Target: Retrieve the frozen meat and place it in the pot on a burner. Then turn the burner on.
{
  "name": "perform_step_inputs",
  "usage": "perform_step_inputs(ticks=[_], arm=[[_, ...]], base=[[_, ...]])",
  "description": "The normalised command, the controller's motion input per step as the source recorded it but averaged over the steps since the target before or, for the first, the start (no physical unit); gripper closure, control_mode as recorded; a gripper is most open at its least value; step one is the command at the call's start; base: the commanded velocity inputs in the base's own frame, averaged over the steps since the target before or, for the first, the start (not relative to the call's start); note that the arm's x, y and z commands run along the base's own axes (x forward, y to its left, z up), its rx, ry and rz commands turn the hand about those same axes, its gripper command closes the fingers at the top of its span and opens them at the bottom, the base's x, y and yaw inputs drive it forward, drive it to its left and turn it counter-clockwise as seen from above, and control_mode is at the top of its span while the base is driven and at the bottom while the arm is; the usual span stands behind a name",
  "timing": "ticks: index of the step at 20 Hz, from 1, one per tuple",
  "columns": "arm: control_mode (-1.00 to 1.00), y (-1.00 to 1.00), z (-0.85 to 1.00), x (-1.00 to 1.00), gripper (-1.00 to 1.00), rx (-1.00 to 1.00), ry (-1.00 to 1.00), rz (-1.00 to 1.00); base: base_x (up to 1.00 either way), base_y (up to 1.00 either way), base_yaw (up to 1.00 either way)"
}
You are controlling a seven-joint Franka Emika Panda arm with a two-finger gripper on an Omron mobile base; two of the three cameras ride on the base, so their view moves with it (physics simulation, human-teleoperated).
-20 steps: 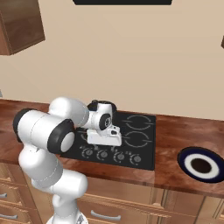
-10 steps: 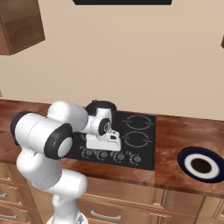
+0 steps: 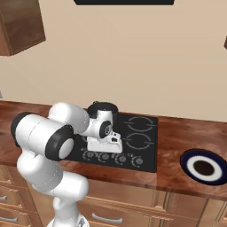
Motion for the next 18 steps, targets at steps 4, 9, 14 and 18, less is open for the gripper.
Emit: perform_step_inputs(ticks=[4,9,14,18], arm=[[-1.00,0.00,-0.17,0.07,-1.00,0.00,0.00,0.00],[-1.00,0.00,-0.27,0.00,-1.00,0.00,0.00,-0.02],[-1.00,0.00,-0.32,-0.01,-1.00,0.00,0.00,-0.02],[-1.00,0.00,-0.10,-0.07,1.00,0.00,-0.04,0.00]], base=[[0.00,0.00,0.00],[0.00,0.00,0.00],[0.00,0.00,0.00],[0.00,0.00,0.00]])
